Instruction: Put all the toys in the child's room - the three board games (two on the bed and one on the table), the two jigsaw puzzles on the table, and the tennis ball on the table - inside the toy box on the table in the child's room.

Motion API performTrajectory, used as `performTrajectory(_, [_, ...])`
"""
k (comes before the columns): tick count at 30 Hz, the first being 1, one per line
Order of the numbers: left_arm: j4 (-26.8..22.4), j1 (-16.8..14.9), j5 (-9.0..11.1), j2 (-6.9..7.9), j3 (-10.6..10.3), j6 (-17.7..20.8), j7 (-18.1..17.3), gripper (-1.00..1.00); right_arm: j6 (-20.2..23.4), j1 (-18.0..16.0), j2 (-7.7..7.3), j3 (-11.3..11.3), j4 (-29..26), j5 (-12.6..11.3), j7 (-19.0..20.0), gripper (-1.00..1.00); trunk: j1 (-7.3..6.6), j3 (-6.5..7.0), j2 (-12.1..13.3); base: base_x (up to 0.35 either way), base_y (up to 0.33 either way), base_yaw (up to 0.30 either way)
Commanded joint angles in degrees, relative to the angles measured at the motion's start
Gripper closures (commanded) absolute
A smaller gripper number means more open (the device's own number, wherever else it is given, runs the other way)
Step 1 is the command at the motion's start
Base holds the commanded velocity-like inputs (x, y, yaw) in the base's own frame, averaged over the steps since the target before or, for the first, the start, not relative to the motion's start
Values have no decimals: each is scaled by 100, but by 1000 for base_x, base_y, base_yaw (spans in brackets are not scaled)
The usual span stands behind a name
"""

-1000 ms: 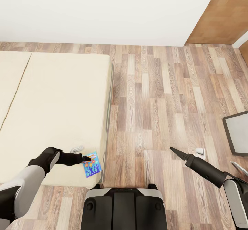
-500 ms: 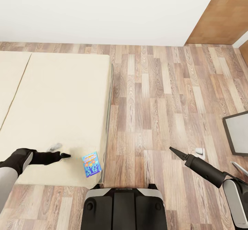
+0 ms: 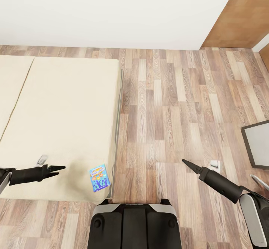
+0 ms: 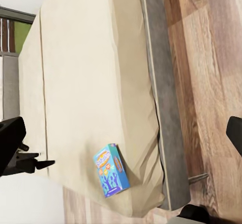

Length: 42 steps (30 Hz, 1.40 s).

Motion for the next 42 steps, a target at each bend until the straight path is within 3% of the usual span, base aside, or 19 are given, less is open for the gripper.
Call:
performTrajectory(1, [-2, 31, -60, 13, 56, 60, -223, -100, 31, -3, 2, 57, -6, -10, 11, -100, 3, -6, -9, 0, 0, 0])
performTrajectory(3, [-11, 53, -59, 25, 66, 69, -360, -100, 28, -3, 4, 161, -12, -8, 9, -100, 3, -6, -9, 0, 0, 0])
performTrajectory(6, [-131, 78, -59, 39, 124, 81, -544, -100, 13, -3, 6, 498, -16, -2, -30, -100, 3, -6, -9, 0, 0, 0])
performTrajectory(13, [-283, 90, -93, 27, 163, 79, -576, -100, -288, -3, 7, 934, -18, -3, -65, -100, 3, -6, -9, 0, 0, 0])
performTrajectory(23, [-301, 91, -66, 36, 182, 65, -703, -100, -536, -3, -2, 996, -11, -68, -47, -100, 3, -6, -9, 0, 0, 0])
performTrajectory(30, [-309, 92, -64, 10, 173, 68, -1332, -100, -558, -3, -2, 974, -1, -93, -37, -100, 3, -6, -9, 0, 0, 0])
performTrajectory(42, [-316, 207, -70, 18, 179, 65, -1332, -100, -581, -3, 0, 1012, 4, -96, -3, -100, 3, 45, -9, 0, 0, 0])
